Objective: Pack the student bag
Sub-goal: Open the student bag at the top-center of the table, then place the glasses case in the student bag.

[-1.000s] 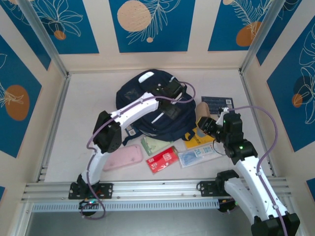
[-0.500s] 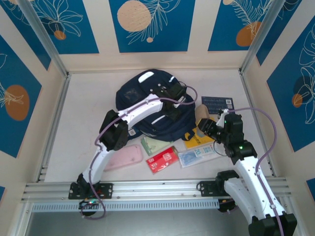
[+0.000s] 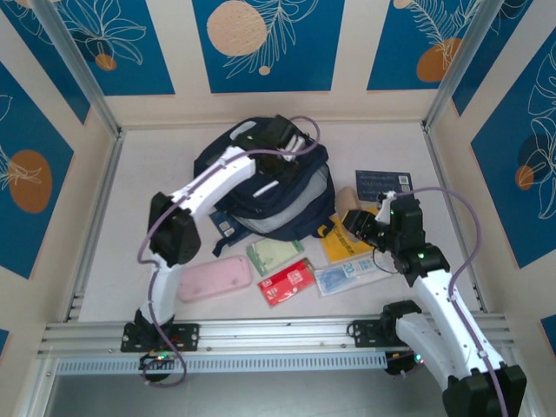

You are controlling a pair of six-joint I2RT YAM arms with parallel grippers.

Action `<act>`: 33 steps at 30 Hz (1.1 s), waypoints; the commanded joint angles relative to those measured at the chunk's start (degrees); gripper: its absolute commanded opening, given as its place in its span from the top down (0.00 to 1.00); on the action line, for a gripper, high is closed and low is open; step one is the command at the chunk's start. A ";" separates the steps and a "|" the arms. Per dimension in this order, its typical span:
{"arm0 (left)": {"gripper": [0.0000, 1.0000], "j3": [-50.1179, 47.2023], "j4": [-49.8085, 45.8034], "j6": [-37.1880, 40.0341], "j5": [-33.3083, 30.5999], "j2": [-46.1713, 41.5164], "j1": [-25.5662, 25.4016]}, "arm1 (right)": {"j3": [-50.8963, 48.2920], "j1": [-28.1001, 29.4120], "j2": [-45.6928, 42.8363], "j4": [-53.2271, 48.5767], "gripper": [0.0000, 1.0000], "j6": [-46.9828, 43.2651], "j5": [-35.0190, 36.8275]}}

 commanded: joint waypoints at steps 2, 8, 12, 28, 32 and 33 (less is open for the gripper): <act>1.00 1.15 1.78 2.84 -3.53 -9.18 1.62 | 2.78 4.36 4.91 7.37 0.65 2.66 -3.12; 1.00 0.93 2.37 5.17 -4.70 -12.55 2.96 | 8.28 9.81 17.67 14.63 0.64 6.41 -3.90; 1.00 -0.25 4.98 4.67 -0.63 -14.13 3.69 | 14.04 11.57 28.42 18.94 0.64 9.49 -5.77; 1.00 0.89 6.98 2.30 1.57 -17.51 4.52 | 46.34 17.74 72.23 34.80 0.55 22.49 -7.46; 1.00 0.84 7.03 1.86 1.54 -17.79 5.27 | 59.14 20.73 82.66 30.33 0.40 22.98 -2.89; 1.00 0.82 7.13 1.60 1.65 -17.81 5.55 | 62.15 21.25 84.55 27.70 0.36 22.96 -1.44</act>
